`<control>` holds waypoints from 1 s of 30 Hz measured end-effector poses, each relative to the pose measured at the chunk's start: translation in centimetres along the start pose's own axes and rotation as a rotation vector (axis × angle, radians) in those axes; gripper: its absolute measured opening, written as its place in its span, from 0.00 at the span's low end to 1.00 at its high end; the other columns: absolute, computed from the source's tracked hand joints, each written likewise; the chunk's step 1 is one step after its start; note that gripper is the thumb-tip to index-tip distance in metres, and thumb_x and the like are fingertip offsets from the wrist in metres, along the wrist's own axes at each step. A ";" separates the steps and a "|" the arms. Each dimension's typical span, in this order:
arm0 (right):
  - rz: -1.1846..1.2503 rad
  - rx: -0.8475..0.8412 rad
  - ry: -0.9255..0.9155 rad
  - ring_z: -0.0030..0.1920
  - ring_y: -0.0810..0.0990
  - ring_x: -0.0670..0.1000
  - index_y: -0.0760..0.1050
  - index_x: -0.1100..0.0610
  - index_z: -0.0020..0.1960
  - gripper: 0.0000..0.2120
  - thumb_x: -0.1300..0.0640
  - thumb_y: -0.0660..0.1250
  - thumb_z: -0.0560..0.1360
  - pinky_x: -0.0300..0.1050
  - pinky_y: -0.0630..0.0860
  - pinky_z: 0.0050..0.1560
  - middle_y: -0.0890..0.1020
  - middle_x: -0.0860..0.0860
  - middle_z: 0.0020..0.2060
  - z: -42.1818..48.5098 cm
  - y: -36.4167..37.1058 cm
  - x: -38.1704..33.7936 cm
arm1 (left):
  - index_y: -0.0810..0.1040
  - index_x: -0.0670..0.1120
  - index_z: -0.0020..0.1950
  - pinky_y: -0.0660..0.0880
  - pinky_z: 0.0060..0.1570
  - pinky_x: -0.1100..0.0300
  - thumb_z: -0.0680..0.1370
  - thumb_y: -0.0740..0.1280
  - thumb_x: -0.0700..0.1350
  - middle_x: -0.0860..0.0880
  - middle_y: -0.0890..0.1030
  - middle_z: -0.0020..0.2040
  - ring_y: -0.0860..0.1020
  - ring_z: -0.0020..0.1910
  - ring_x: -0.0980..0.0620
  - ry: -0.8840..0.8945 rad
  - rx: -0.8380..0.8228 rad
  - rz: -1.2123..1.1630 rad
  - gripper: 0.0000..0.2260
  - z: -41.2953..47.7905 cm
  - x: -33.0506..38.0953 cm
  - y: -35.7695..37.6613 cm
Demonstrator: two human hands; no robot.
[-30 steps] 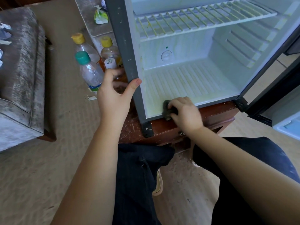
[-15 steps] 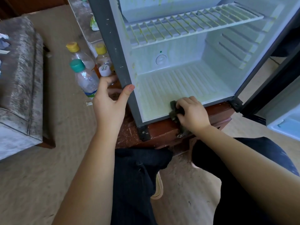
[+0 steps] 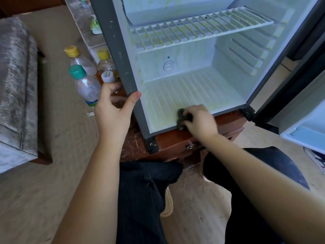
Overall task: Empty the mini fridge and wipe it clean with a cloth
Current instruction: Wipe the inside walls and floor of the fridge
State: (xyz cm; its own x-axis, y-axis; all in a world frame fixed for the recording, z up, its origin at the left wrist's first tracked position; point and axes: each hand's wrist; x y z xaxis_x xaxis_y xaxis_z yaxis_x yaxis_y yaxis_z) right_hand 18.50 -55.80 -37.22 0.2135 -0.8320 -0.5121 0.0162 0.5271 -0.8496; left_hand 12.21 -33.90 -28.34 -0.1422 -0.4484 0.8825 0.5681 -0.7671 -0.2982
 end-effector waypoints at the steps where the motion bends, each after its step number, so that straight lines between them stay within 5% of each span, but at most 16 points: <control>1: 0.015 -0.025 -0.042 0.56 0.74 0.56 0.78 0.57 0.52 0.13 0.61 0.72 0.68 0.48 0.72 0.51 0.80 0.54 0.51 -0.3 0.8 -2.0 | 0.74 0.50 0.54 0.77 0.48 0.57 0.72 0.74 0.50 0.54 0.82 0.53 0.80 0.42 0.61 -0.005 0.000 0.002 0.15 0.0 0.1 0.0; 5: -0.032 -0.078 -0.213 0.55 0.73 0.56 0.77 0.59 0.52 0.11 0.67 0.67 0.70 0.50 0.72 0.48 0.81 0.53 0.50 -1.2 3.7 -7.4 | 0.73 0.50 0.54 0.76 0.48 0.62 0.74 0.74 0.48 0.60 0.80 0.51 0.78 0.42 0.65 -0.002 0.003 0.006 0.13 -0.3 0.3 0.2; 10: -0.014 -0.086 -0.324 0.57 0.73 0.56 0.78 0.58 0.56 0.14 0.65 0.68 0.71 0.49 0.73 0.47 0.82 0.52 0.54 -1.0 2.7 -4.5 | 0.74 0.50 0.56 0.77 0.50 0.59 0.74 0.73 0.49 0.60 0.80 0.52 0.78 0.44 0.64 -0.002 0.015 0.007 0.13 -0.6 0.4 0.3; 15: -0.024 0.090 -0.048 0.60 0.72 0.55 0.80 0.51 0.57 0.13 0.55 0.70 0.73 0.51 0.75 0.54 0.83 0.50 0.54 1.1 -1.3 3.5 | 0.73 0.51 0.56 0.77 0.48 0.59 0.75 0.73 0.49 0.57 0.80 0.52 0.79 0.44 0.63 0.014 0.006 0.020 0.13 -0.6 0.2 0.2; 20: -0.200 0.184 0.163 0.67 0.67 0.60 0.77 0.62 0.62 0.14 0.61 0.61 0.79 0.53 0.66 0.65 0.76 0.56 0.66 3.6 -3.6 8.6 | 0.73 0.50 0.55 0.76 0.48 0.63 0.74 0.73 0.48 0.58 0.80 0.51 0.78 0.43 0.65 0.009 -0.002 0.016 0.13 -0.2 0.0 0.0; 26: -0.151 -0.009 0.120 0.77 0.53 0.56 0.61 0.61 0.76 0.26 0.53 0.59 0.80 0.50 0.51 0.76 0.56 0.55 0.77 8.1 -1.6 7.2 | 0.73 0.49 0.55 0.74 0.44 0.69 0.74 0.74 0.46 0.56 0.81 0.53 0.79 0.43 0.65 0.002 -0.005 0.007 0.14 0.1 0.0 0.0; 30: -0.180 -0.095 0.079 0.76 0.55 0.54 0.60 0.59 0.76 0.24 0.58 0.57 0.81 0.46 0.54 0.74 0.56 0.53 0.77 13.0 -2.4 6.7 | 0.74 0.51 0.52 0.72 0.43 0.70 0.73 0.75 0.45 0.55 0.82 0.51 0.79 0.42 0.63 0.010 -0.009 0.029 0.13 0.3 -0.1 -0.2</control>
State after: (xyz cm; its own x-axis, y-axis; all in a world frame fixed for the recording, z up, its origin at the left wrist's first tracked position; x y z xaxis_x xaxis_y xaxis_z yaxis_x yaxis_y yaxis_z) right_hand 32.62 -60.39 -37.03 0.1381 -0.9241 -0.3564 -0.0461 0.3535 -0.9343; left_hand 12.39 -33.53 -28.26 -0.1342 -0.4753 0.8695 0.5649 -0.7576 -0.3269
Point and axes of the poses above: each hand's wrist, its own z-axis towards the middle knuckle, its own y-axis out of the palm, x = y × z
